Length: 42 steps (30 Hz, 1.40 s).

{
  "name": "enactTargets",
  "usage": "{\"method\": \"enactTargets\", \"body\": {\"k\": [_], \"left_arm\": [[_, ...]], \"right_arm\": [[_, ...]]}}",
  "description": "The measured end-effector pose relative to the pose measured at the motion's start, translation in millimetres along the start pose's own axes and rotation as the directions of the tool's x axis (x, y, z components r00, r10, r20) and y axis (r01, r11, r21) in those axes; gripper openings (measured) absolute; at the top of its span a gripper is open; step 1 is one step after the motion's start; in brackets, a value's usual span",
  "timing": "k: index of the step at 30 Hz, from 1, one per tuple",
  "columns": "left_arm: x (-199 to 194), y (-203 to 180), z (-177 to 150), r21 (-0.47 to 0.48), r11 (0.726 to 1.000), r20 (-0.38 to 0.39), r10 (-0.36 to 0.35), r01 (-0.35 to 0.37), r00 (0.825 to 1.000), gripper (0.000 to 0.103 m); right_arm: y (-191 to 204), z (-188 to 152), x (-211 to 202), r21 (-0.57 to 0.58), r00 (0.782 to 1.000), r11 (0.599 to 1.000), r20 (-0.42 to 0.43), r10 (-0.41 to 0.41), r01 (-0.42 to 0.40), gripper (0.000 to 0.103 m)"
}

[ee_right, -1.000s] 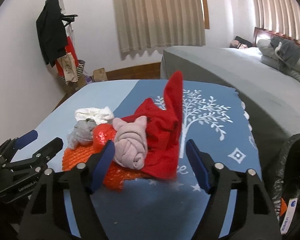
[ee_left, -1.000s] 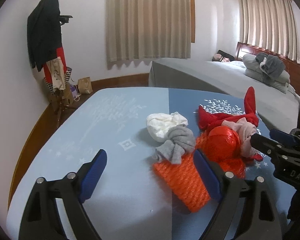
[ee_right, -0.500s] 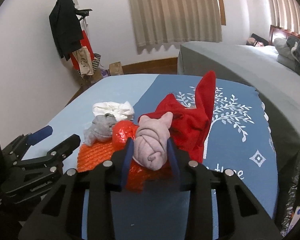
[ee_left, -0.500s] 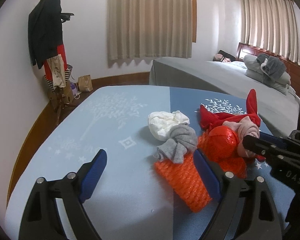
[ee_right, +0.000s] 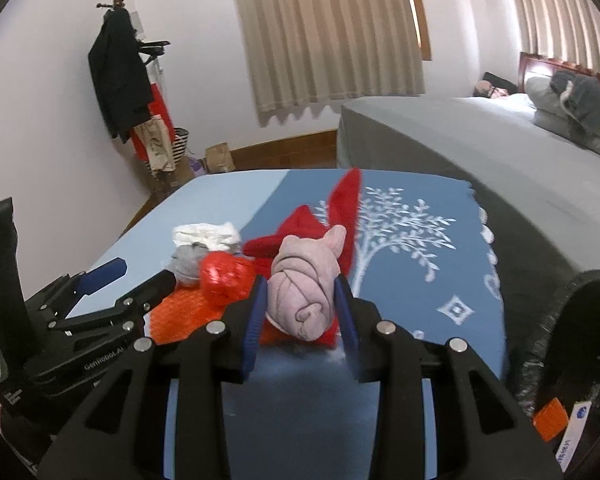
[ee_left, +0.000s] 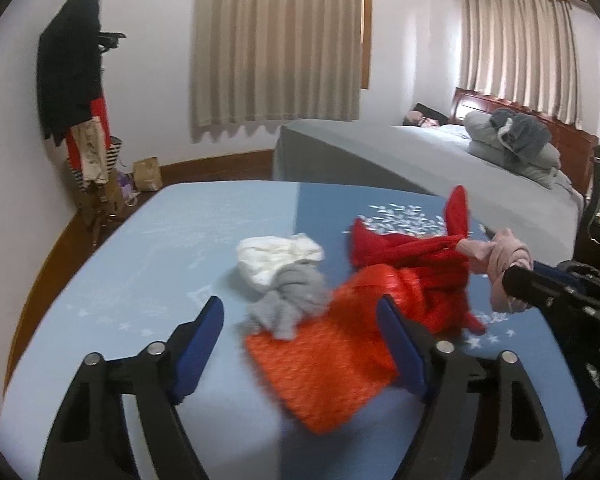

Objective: Collect trash
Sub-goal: 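Grasp the pink rolled towel with the right gripper, then grasp the red plastic bag with the left gripper while the right gripper holds the towel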

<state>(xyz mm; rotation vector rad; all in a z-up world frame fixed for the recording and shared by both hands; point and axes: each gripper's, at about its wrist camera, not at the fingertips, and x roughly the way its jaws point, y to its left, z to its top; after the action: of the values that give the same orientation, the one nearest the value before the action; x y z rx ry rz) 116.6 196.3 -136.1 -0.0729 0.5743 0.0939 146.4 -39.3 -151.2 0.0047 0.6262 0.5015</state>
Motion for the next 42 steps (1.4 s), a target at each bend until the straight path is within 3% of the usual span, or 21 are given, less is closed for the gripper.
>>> {"method": "enactTargets", "body": {"k": [11,16,18,23,32,42], "left_arm": [[27,-32,3,0.015,0.996,-0.041,-0.085,0.085,0.996,0.068],[40,-38,1,0.009,0.993,-0.088,-0.116,0.117,0.989,0.054],[44,-40,1,0.007,0.991,-0.107,-0.13,0.131,0.986,0.043],[43,-41,1,0.007,0.99,-0.11,-0.141,0.143,0.984,0.035],[14,-35,12,0.001,0.993,-0.028,-0.116,0.116,0.993,0.033],[-8,-35,19,0.006,0.995,0.006,-0.103,0.103,0.995,0.033]], "right_arm": [[-26,-10,1,0.024,0.998,0.998,-0.02,-0.065,0.065,0.033],[-31,-13,5,0.028,0.997,0.997,-0.029,-0.068,0.069,0.033],[-32,-14,6,0.031,0.997,0.997,-0.033,-0.068,0.069,0.033],[-33,-14,7,0.034,0.997,0.997,-0.039,-0.067,0.068,0.033],[-31,-12,1,0.028,0.998,0.998,-0.023,-0.062,0.063,0.033],[-30,-8,-14,0.024,0.998,0.998,-0.001,-0.058,0.058,0.033]]}}
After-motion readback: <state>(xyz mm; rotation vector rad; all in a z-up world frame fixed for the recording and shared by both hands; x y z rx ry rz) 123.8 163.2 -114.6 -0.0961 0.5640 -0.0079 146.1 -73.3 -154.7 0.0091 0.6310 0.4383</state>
